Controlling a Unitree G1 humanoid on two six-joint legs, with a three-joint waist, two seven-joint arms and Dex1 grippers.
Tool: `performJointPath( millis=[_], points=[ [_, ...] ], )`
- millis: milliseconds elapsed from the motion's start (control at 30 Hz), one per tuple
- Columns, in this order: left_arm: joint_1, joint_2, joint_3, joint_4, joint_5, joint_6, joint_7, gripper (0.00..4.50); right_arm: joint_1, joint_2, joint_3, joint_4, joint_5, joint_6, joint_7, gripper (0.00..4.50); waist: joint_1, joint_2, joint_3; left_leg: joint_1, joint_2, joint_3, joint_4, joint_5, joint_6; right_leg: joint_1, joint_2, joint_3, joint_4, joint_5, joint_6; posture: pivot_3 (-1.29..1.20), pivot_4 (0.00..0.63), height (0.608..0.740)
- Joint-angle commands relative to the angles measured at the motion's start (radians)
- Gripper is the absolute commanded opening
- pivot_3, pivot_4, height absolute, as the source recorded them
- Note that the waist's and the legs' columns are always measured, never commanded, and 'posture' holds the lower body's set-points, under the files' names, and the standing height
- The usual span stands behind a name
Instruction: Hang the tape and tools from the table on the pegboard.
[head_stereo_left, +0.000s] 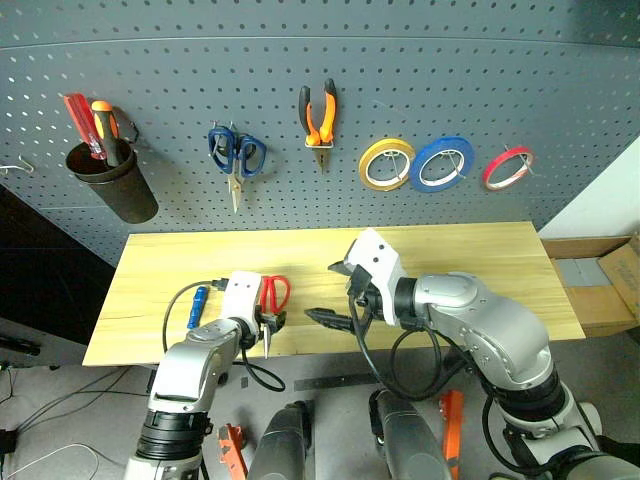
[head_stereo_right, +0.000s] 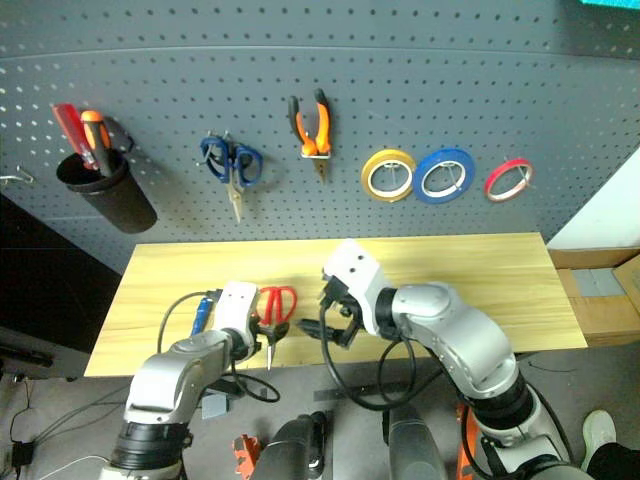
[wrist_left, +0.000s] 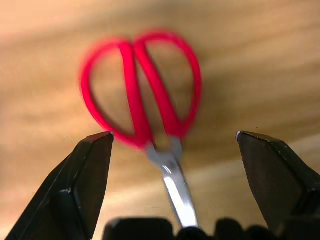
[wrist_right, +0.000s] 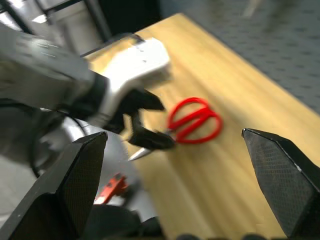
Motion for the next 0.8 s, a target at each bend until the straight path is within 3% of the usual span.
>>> performJointPath(
  millis=[33, 233, 533, 800],
  points=[
    [0.000, -0.032, 0.022, 0.003, 0.020, 0.038, 0.048, 4.25, -0.029, -0.006, 0.004, -0.036, 0.019, 0.006, -0.013, 4.48, 0.001, 0.000, 0.000, 0.000, 0.000, 0.000, 0.000, 0.000, 0.000, 0.000, 0.000, 0.000, 0.000, 0.000, 0.000, -0.09, 0.265, 0.740],
    [-0.061, -0.087, 0.098, 0.137, 0.042, 0.048, 0.121, 4.25, -0.044, -0.018, -0.001, -0.025, 0.029, 0.009, -0.024, 4.48, 0.001, 0.000, 0.000, 0.000, 0.000, 0.000, 0.000, 0.000, 0.000, 0.000, 0.000, -0.001, 0.000, 0.000, 0.000, -0.09, 0.266, 0.740],
    [-0.113, -0.096, 0.114, 0.280, 0.021, 0.017, 0.081, 4.25, -0.052, -0.057, -0.001, -0.046, 0.055, 0.027, -0.017, 4.48, 0.001, 0.000, 0.000, 0.000, 0.000, 0.000, -0.001, 0.000, 0.000, 0.000, -0.001, -0.001, -0.001, 0.000, 0.000, -0.11, 0.270, 0.740],
    [-0.103, -0.090, 0.111, 0.285, 0.021, -0.003, 0.053, 1.60, -0.057, -0.150, -0.004, -0.035, 0.061, 0.012, 0.008, 4.50, 0.001, 0.000, 0.000, 0.001, -0.001, 0.000, 0.000, 0.000, 0.000, 0.002, -0.001, -0.001, -0.002, -0.002, 0.004, -0.13, 0.267, 0.740]
  ],
)
